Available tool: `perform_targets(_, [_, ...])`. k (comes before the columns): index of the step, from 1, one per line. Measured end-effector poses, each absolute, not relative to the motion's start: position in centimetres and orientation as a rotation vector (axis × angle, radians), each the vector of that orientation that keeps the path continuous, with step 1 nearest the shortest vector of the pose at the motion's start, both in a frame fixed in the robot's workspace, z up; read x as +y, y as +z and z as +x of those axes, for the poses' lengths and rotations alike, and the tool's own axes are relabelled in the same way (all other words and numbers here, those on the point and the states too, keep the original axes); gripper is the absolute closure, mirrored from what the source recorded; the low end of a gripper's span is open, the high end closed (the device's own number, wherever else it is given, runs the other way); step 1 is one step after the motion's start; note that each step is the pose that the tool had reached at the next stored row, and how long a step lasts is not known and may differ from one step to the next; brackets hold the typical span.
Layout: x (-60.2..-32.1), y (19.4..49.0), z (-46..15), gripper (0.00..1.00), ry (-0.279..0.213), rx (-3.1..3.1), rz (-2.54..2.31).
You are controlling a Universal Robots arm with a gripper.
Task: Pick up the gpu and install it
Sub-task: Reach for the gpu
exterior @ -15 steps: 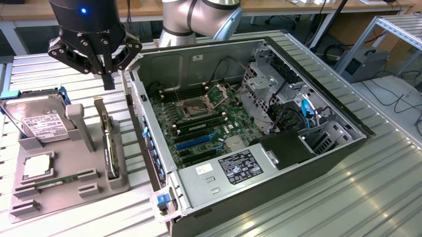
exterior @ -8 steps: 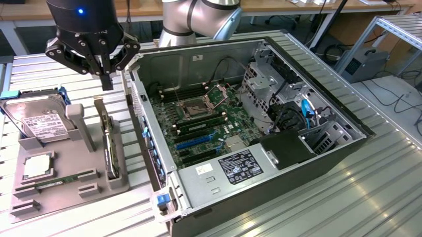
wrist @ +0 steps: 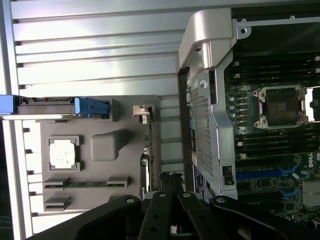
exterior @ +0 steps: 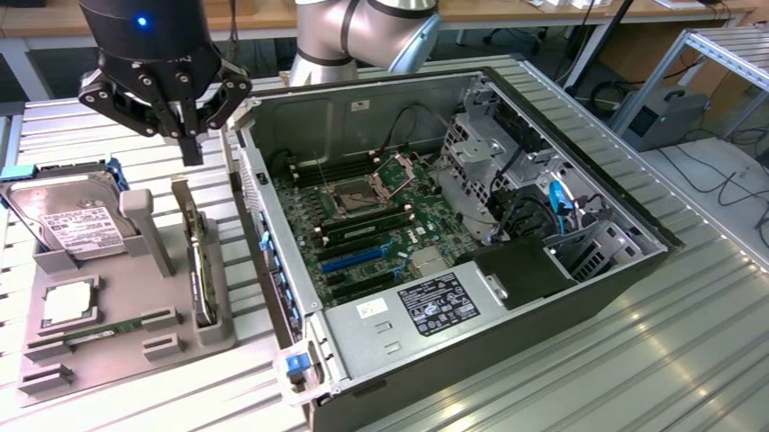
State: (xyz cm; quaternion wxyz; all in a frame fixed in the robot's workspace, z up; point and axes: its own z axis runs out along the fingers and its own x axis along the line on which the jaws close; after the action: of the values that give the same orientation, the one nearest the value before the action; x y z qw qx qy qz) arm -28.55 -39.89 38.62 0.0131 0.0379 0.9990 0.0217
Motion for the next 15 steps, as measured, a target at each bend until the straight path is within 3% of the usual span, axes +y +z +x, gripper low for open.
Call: perform_targets(15, [-39.90, 38.55, -29.22, 0.89, 0.068, 3.112, 0.118])
